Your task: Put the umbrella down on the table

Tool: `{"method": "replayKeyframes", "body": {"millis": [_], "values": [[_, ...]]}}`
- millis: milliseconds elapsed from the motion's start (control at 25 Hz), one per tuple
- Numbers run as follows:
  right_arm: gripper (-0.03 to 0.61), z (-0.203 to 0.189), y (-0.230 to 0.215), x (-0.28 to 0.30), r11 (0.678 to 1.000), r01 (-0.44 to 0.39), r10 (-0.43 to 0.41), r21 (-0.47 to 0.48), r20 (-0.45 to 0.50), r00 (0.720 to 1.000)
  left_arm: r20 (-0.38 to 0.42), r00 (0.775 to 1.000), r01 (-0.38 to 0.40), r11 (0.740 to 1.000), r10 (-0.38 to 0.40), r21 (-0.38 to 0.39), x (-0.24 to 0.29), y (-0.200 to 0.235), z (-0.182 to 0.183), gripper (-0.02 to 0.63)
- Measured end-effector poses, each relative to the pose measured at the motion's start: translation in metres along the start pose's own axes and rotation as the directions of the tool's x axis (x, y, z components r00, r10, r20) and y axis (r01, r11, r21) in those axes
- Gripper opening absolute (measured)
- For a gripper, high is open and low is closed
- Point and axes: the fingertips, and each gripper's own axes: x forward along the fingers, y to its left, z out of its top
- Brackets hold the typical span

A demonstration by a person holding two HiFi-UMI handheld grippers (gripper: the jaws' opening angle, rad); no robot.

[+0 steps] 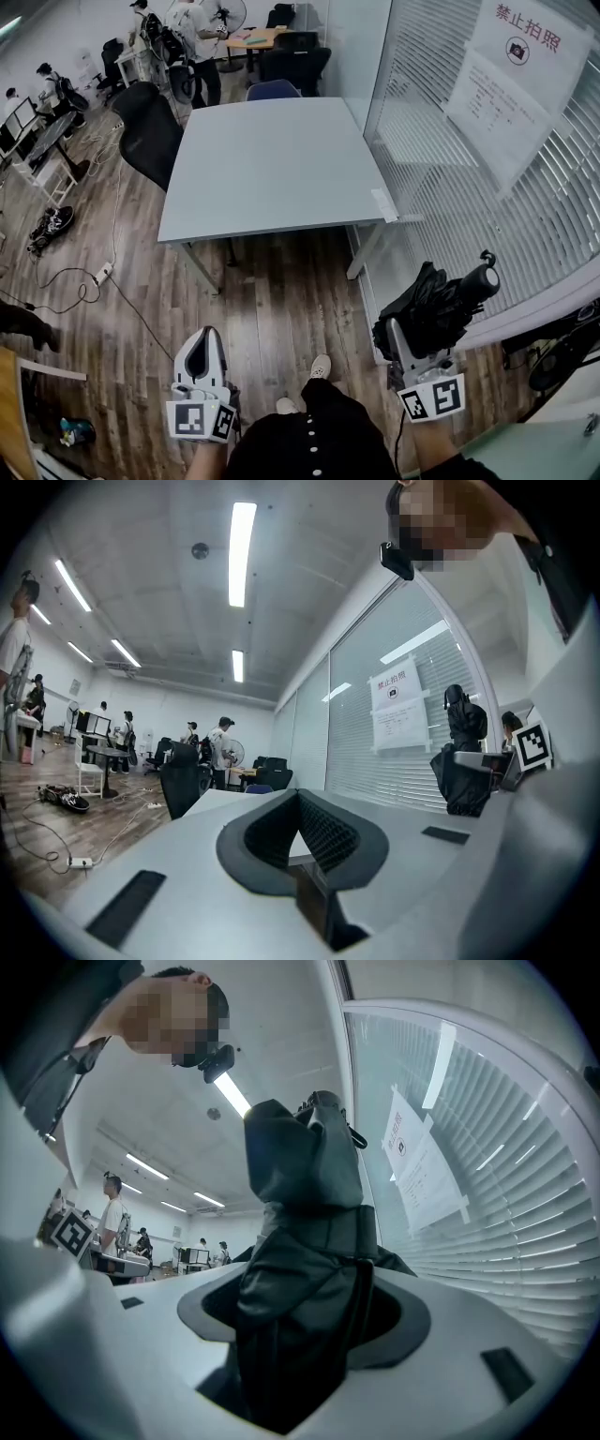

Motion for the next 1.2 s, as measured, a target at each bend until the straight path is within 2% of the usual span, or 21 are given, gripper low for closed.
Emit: {"method": "replayKeyframes", "body": {"millis": [280,640,1200], "values": [[0.310,-0.010,-0.020,0.037,0.999,-0.027,0.027,0.045,-0.009,1.000,0.004,1.000,0.008,1.000,-0.008,-0.006,0.037,-0.005,-0.003,0.014],[0.310,-0.014,-0.047,0.086,0.999,-0.046,0.046,0.022,-0.012,0.999,0.005,1.000,-0.009,1.000,0.009,0.003,0.091,-0.004,0.001,0.014],[0.310,-0.020,-0.101,0.142,0.995,-0.079,0.078,0.063,0.007,0.997,0.008,0.998,-0.059,0.998,0.059,0.018,0.155,-0.022,0.006,0.014]]}}
